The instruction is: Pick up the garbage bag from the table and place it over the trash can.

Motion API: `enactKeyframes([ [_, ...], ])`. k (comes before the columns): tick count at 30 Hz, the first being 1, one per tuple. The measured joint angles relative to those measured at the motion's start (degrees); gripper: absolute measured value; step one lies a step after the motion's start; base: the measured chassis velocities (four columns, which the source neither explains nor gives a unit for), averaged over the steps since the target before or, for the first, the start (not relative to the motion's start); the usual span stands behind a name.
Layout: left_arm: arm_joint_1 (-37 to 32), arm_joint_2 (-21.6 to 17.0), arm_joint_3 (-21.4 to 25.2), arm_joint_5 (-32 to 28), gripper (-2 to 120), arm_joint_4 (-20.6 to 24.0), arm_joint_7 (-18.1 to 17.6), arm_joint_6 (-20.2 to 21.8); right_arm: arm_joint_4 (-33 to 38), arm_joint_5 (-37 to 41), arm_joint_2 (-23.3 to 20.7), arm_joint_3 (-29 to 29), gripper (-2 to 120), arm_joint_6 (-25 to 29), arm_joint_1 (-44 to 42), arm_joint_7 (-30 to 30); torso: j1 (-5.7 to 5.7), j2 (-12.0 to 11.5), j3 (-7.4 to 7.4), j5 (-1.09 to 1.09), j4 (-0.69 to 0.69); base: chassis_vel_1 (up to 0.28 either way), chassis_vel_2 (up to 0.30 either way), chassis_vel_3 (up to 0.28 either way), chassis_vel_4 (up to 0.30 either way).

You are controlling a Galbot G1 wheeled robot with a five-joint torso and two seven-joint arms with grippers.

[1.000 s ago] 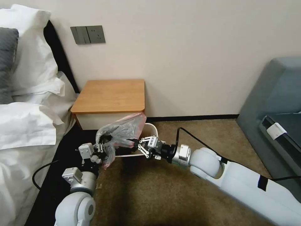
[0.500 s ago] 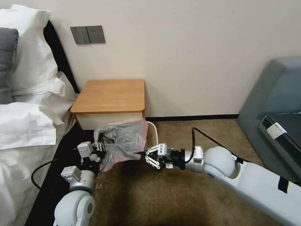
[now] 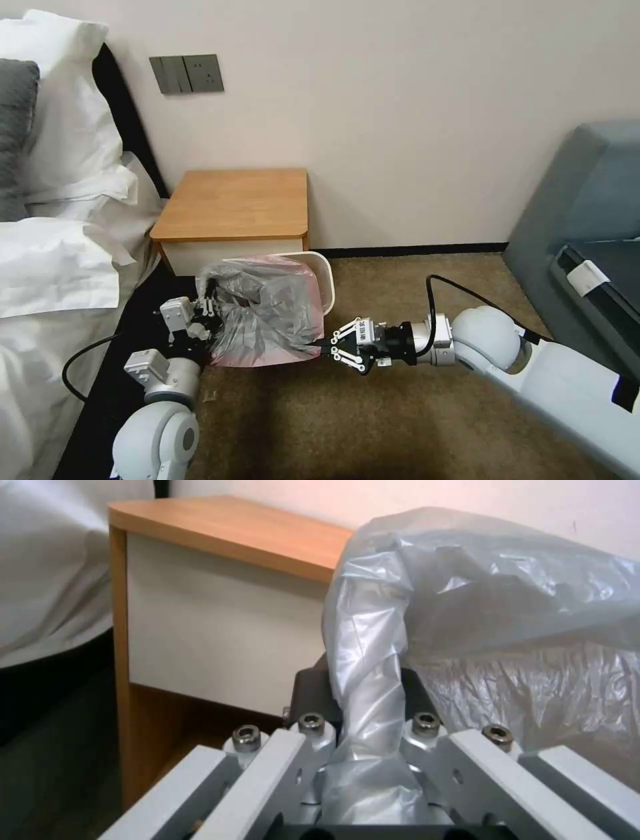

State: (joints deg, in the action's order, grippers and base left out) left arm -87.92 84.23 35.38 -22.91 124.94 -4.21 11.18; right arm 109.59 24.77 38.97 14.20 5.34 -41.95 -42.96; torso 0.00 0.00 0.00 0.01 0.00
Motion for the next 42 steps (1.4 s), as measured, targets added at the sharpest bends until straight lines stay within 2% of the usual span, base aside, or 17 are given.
enactKeyframes([
  [7,0.05,0.02,0.05,-0.06,8,0.00,-0.06,0.05,-1.57,-3.36,0.22,-2.16,1,1.22,-0.69,-3.34,0.00,0.00,0.00,-0.01,0.00,0.000,0.000,0.000,0.000],
  [12,0.04,0.03,0.20,-0.59,8,0.01,-0.18,0.20,-2.90,-7.12,0.27,-3.78,21,2.53,-1.30,-6.22,0.00,0.00,0.00,-0.01,0.00,0.000,0.000,0.000,0.000],
  [15,-0.13,0.03,0.26,-0.71,8,0.03,-0.20,0.21,-3.38,-7.63,0.38,-4.40,27,3.20,-1.72,-6.48,0.00,0.00,0.00,0.00,0.00,0.000,0.000,0.000,0.000],
  [17,-0.36,-0.01,0.42,-0.80,8,0.04,-0.23,0.22,-3.19,-7.23,0.53,-5.96,40,3.58,-2.64,-6.65,0.00,0.00,0.00,0.00,0.00,0.000,0.000,0.000,0.000],
  [18,-0.36,-0.01,0.42,-0.80,8,0.04,-0.23,0.22,-3.19,-7.23,0.53,-5.96,40,3.58,-2.64,-6.65,0.00,0.00,0.00,0.00,0.00,0.000,0.000,0.000,0.000],
  [24,-0.06,-0.24,0.89,-1.30,8,-0.11,-0.28,0.22,2.40,3.07,-0.30,-12.08,62,2.59,-9.71,-4.62,0.00,0.00,0.00,-0.01,0.00,0.000,0.000,0.000,0.000],
  [26,0.18,-0.33,0.93,-1.51,8,-0.16,-0.28,0.22,3.73,7.44,-0.76,-12.90,70,2.36,-12.03,-1.01,0.00,0.00,0.00,-0.01,-0.01,0.000,0.000,0.000,0.000],
  [27,0.44,-0.34,0.95,-1.55,8,-0.16,-0.28,0.23,4.66,10.80,-0.79,-12.89,77,2.36,-13.51,4.79,0.00,0.00,0.00,0.00,-0.02,0.000,0.000,0.000,0.000],
  [28,0.44,-0.34,0.95,-1.55,8,-0.16,-0.28,0.23,4.66,10.80,-0.79,-12.89,77,2.36,-13.51,4.79,0.00,0.00,0.00,0.00,-0.02,0.000,0.000,0.000,0.000],
  [30,0.65,-0.33,0.94,-1.52,8,-0.14,-0.28,0.22,5.89,13.91,-0.47,-12.09,84,1.75,-14.40,12.70,0.00,0.00,0.00,-0.01,-0.01,0.000,0.000,0.000,0.000],
  [31,0.72,-0.32,0.87,-1.38,8,0.00,-0.28,0.22,8.05,17.69,0.29,-10.53,90,-0.84,-14.77,23.56,0.00,0.00,0.00,-0.01,-0.01,0.000,0.000,0.000,0.000],
  [32,0.72,-0.32,0.87,-1.38,8,0.00,-0.28,0.22,8.05,17.69,0.29,-10.53,90,-0.84,-14.77,23.56,0.00,0.00,0.00,-0.01,-0.01,0.000,0.000,0.000,0.000],
  [33,0.73,-0.31,0.79,-1.27,8,0.17,-0.27,0.22,9.76,20.69,1.01,-8.97,95,-3.31,-14.64,30.43,0.00,0.00,0.00,-0.01,-0.01,0.000,0.000,0.000,0.000],
  [34,0.74,-0.30,0.77,-1.22,8,0.23,-0.26,0.22,10.40,21.84,1.32,-8.27,97,-4.38,-14.46,33.15,0.00,0.00,0.00,0.00,0.00,0.000,0.000,0.000,0.000],
  [35,0.74,-0.28,0.72,-1.04,8,0.35,-0.23,0.22,11.99,25.04,2.27,-6.41,99,-7.13,-13.45,39.51,0.00,0.00,0.00,0.00,0.00,0.000,0.000,0.000,0.000],
  [39,0.73,-0.25,0.69,-0.76,8,0.52,-0.19,0.22,14.17,30.30,4.48,-3.14,100,-12.35,-10.43,46.60,0.00,0.00,0.00,-0.01,0.01,0.000,0.000,0.000,0.000],
  [42,0.64,-0.22,0.69,-0.51,8,0.52,-0.17,0.19,15.07,32.04,5.60,-1.77,100,-14.61,-8.88,49.25,0.00,0.00,0.00,-0.01,0.01,0.000,0.000,0.000,0.000],
])
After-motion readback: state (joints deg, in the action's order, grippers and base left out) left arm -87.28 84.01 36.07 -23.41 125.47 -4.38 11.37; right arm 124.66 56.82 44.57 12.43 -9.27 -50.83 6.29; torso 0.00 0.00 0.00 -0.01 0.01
